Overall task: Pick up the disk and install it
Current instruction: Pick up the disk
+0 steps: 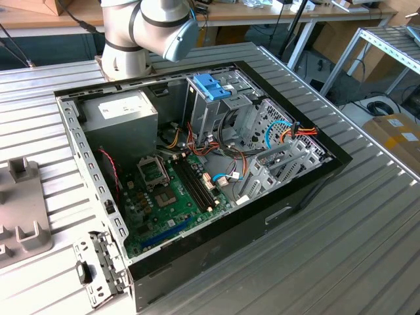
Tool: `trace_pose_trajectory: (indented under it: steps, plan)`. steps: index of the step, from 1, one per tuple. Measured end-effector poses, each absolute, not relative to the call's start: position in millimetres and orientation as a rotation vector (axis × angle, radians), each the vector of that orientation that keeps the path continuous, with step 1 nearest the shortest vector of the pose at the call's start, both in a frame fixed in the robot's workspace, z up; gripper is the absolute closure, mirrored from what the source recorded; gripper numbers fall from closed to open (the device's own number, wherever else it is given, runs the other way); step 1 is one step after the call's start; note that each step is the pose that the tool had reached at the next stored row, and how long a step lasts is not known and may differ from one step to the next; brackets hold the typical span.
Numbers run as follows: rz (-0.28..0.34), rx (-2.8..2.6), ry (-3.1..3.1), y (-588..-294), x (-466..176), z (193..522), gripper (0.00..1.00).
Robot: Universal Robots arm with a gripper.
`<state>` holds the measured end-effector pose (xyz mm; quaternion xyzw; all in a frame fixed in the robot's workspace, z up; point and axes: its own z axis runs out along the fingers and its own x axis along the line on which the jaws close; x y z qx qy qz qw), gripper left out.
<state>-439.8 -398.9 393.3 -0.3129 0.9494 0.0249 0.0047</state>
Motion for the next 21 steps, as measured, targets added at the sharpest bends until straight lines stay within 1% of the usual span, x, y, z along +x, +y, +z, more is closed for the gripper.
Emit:
trace_pose_trajectory:
  steps: [21]
  plan:
    - [0.079, -1.134, 2.921, -398.9, -439.8, 393.3, 0.7]
